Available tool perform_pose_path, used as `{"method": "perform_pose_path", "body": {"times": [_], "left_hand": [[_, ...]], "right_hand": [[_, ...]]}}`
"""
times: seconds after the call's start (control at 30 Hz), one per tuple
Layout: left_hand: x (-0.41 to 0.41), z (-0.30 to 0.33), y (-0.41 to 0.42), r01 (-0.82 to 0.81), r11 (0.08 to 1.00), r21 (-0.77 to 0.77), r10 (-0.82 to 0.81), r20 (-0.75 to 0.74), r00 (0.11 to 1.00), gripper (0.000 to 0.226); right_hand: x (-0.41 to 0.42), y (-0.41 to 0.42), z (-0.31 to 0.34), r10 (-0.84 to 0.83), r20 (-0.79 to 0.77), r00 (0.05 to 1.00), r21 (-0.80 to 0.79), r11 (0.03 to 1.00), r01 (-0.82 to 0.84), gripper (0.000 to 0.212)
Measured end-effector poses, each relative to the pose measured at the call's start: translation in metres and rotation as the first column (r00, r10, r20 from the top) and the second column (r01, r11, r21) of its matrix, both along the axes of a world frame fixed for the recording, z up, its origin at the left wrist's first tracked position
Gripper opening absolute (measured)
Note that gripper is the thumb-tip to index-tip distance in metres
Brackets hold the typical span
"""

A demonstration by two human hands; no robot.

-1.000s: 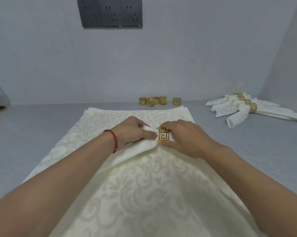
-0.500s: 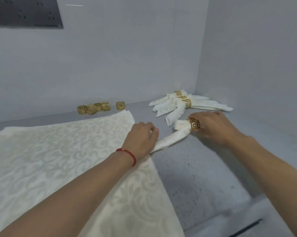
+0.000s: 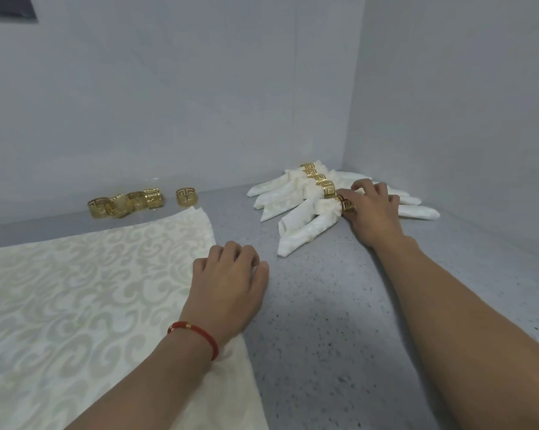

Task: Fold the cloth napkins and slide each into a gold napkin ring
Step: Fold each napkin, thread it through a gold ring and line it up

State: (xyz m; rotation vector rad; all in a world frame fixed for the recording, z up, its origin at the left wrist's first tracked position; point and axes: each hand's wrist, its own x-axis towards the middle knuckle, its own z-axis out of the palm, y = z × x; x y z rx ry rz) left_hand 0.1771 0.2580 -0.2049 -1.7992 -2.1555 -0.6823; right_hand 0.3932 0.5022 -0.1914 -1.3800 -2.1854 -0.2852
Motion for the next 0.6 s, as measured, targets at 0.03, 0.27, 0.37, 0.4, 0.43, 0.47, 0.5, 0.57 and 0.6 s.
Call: {"method": "perform_pose_path", "body": {"times": [0.03, 0.27, 0.37, 0.4, 0.43, 0.47, 0.5, 0.57, 0.6], "left_hand": [[0.000, 0.000, 0.001, -0.006, 1.000, 0.004, 0.006, 0.007, 1.000, 0.030], [0.001, -0.003, 0.003, -0.007, 0.999, 0.040, 0.005, 0.052, 0.999, 0.013], [-0.001, -0.003, 0.004, 0.006, 0.999, 0.053, -0.008, 0.052, 0.999, 0.012], [-0.001, -0.004, 0.004, 0.007, 0.998, 0.056, -0.011, 0.059, 0.998, 0.012], [-0.001, -0.003, 0.004, 0.009, 0.999, 0.048, -0.012, 0.064, 0.998, 0.012], [-0.001, -0.003, 0.004, 0.004, 0.999, 0.034, -0.006, 0.061, 0.998, 0.013], [-0.001, -0.001, 0.003, -0.006, 1.000, 0.020, 0.004, 0.066, 0.998, 0.014], [-0.002, 0.004, 0.004, -0.006, 1.000, -0.022, 0.008, 0.117, 0.993, 0.016], [-0.002, 0.009, 0.001, 0.000, 0.999, -0.052, 0.008, 0.159, 0.987, 0.016]], "right_hand": [[-0.003, 0.005, -0.001, 0.001, -0.006, 1.000, -0.002, 1.000, -0.001, 0.037], [-0.018, 0.030, -0.002, 0.016, 0.004, 1.000, 0.003, 1.000, -0.016, 0.041], [-0.021, 0.029, -0.001, -0.017, 0.045, 0.999, 0.012, 1.000, 0.017, 0.055], [-0.021, 0.027, -0.001, -0.026, 0.048, 0.998, 0.025, 0.999, 0.024, 0.063], [-0.020, 0.021, -0.001, -0.032, 0.041, 0.999, 0.037, 0.999, 0.030, 0.067], [-0.019, 0.014, -0.003, -0.038, 0.025, 0.999, 0.052, 0.998, 0.037, 0.068], [-0.019, 0.003, -0.003, -0.044, 0.014, 0.999, 0.069, 0.997, 0.043, 0.064], [-0.019, -0.024, -0.003, -0.040, -0.004, 0.999, 0.086, 0.995, 0.040, 0.053], [-0.019, -0.045, 0.002, -0.008, -0.026, 1.000, 0.082, 0.997, 0.010, 0.047]]}}
